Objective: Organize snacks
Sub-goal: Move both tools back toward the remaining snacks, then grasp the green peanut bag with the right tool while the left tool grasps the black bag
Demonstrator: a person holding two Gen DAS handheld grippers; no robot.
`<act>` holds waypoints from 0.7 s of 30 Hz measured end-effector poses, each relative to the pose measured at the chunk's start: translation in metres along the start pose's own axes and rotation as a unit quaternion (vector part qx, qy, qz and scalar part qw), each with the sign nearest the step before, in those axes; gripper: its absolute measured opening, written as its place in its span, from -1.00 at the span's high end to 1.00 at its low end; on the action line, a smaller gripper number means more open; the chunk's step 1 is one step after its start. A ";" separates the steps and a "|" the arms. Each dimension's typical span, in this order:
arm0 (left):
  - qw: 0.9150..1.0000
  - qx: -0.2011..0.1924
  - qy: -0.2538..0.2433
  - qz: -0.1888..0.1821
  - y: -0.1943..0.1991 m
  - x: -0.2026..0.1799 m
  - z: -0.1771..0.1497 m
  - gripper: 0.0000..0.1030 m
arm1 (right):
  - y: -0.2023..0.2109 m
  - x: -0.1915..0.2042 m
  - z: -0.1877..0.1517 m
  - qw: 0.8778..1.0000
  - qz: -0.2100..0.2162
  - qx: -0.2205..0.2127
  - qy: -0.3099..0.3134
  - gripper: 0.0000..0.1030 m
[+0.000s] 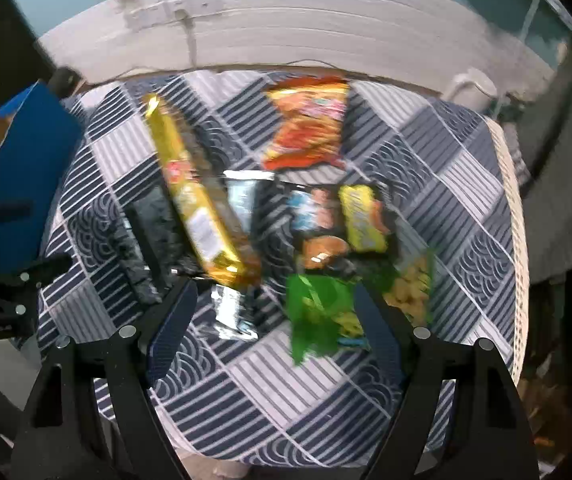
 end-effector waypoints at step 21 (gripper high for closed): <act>0.999 0.006 0.032 -0.032 -0.032 -0.028 0.028 -0.67 | -0.019 -0.077 -0.034 0.982 -0.005 0.031 -0.187 -0.55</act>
Point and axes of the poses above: each gripper's, at about its wrist camera, not at the fingertips, and y roughly against the way its jaws point, x to its left, z to its top, the point moved 10 cm from there along -y, roughly the way its jaws point, and after that the axes turned 12 degrees about -x, right-handed, at the moved point
